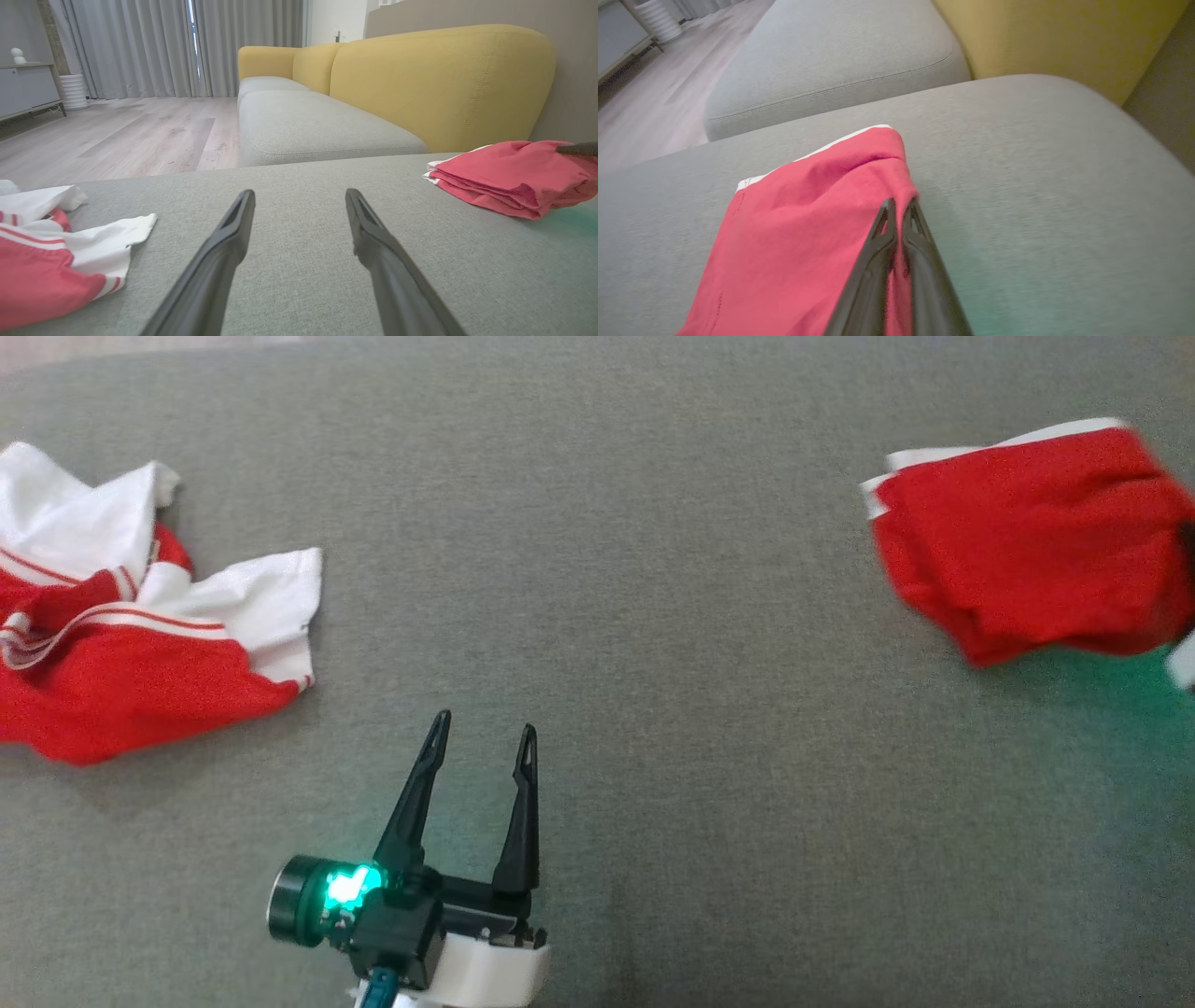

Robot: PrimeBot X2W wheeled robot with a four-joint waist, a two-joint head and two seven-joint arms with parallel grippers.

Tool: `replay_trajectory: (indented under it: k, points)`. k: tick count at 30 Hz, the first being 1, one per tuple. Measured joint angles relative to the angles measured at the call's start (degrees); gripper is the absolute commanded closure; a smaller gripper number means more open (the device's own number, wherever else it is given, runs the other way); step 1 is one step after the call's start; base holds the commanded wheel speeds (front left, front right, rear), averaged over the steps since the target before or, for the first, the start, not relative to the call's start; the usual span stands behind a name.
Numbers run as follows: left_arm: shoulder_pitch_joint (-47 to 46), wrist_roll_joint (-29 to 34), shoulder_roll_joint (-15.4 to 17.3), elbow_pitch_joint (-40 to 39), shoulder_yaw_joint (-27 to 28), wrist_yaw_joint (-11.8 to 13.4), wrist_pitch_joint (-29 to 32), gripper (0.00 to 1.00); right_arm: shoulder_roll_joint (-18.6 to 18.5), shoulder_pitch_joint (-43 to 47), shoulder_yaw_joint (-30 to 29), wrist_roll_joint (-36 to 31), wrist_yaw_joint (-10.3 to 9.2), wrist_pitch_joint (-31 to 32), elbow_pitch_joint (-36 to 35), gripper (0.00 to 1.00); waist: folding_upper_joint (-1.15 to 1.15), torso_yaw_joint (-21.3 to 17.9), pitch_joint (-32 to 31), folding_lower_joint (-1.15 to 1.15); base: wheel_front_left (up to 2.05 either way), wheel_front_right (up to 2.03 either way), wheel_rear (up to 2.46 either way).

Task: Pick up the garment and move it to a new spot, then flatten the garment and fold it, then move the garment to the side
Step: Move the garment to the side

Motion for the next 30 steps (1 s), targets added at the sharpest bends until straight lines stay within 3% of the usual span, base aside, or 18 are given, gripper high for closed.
replay_trajectory:
  k: [6,12,14,20,25,30]
  points:
    - [-0.9,1.4,0.0,0.3,0.6,-1.0,0.0,0.0,-5.2,-1.9,-0.5,-3.3,0.0,-1.8,2.1,1.0,0.0,-1.8,2.0,0.0,0.0,0.0,0.0]
    - [-1.3,1.9,0.0,0.3,0.8,-1.4,0.0,0.0,-5.4,-6.0,-2.0,-8.1,0.0,-4.7,5.2,1.0,0.0,-2.4,3.0,0.0,0.0,0.0,0.0]
    - [-1.5,1.9,0.0,0.4,0.8,-1.5,0.0,0.0,-5.3,-7.1,-3.3,-10.1,0.0,-6.1,7.1,0.0,0.0,-2.3,3.1,0.0,0.0,0.0,0.0]
    - [-2.0,1.9,0.0,1.3,0.8,-1.8,0.0,0.0,-2.6,-8.2,-6.2,-18.6,0.0,-10.8,11.8,0.0,0.0,-1.7,1.4,0.0,0.0,0.0,0.0]
    - [-1.3,0.9,0.0,1.7,0.9,-1.8,0.0,0.0,3.4,-5.9,-6.4,-21.2,0.0,-13.3,10.4,0.0,0.0,-1.0,-2.3,-0.01,0.0,0.0,0.0]
    - [3.1,-1.6,0.0,2.7,1.8,-1.4,0.0,0.0,10.4,2.7,-3.7,-21.4,0.0,-14.8,5.0,0.0,0.0,-0.3,-7.3,-0.01,0.0,0.0,0.0]
